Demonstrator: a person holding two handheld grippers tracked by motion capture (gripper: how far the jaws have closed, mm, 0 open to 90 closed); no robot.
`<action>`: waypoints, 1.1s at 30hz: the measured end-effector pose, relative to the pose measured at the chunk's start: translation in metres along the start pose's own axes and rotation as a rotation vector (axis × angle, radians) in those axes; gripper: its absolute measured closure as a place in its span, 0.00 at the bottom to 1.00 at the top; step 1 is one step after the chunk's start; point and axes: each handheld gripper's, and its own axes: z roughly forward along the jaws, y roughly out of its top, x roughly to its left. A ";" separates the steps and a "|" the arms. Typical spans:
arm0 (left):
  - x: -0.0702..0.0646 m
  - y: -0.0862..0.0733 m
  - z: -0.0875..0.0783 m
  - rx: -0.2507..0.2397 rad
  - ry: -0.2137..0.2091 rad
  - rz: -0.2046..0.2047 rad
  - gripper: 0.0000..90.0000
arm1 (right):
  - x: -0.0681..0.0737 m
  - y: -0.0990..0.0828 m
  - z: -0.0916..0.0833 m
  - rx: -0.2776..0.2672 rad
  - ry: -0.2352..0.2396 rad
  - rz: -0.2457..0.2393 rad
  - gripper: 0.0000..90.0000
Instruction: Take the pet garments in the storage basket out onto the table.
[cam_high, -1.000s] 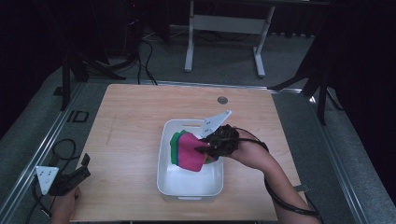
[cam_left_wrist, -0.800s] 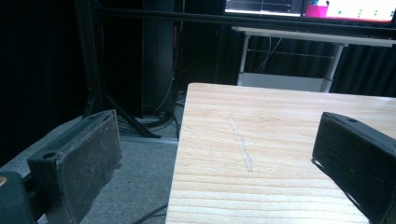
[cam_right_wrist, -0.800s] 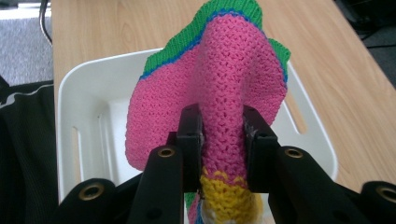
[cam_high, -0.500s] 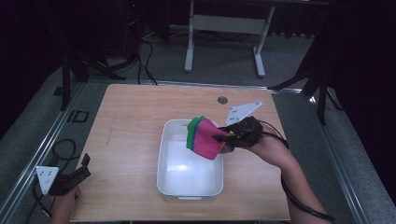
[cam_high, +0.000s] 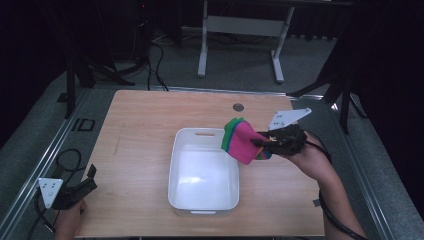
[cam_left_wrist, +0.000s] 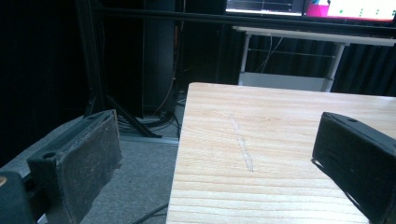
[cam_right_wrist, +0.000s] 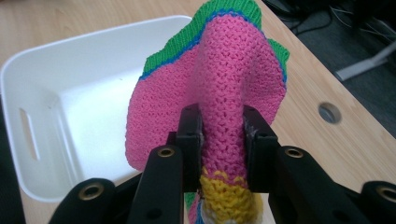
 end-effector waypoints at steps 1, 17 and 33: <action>0.000 0.000 0.000 0.000 -0.001 0.000 0.02 | -0.002 -0.004 -0.002 0.001 -0.015 0.004 0.80; 0.000 0.000 0.000 -0.001 0.004 0.003 0.02 | -0.025 -0.060 -0.012 0.012 -0.143 0.129 0.80; 0.000 0.000 0.000 0.000 0.002 0.002 0.02 | -0.034 -0.105 0.043 0.012 -0.181 0.269 0.80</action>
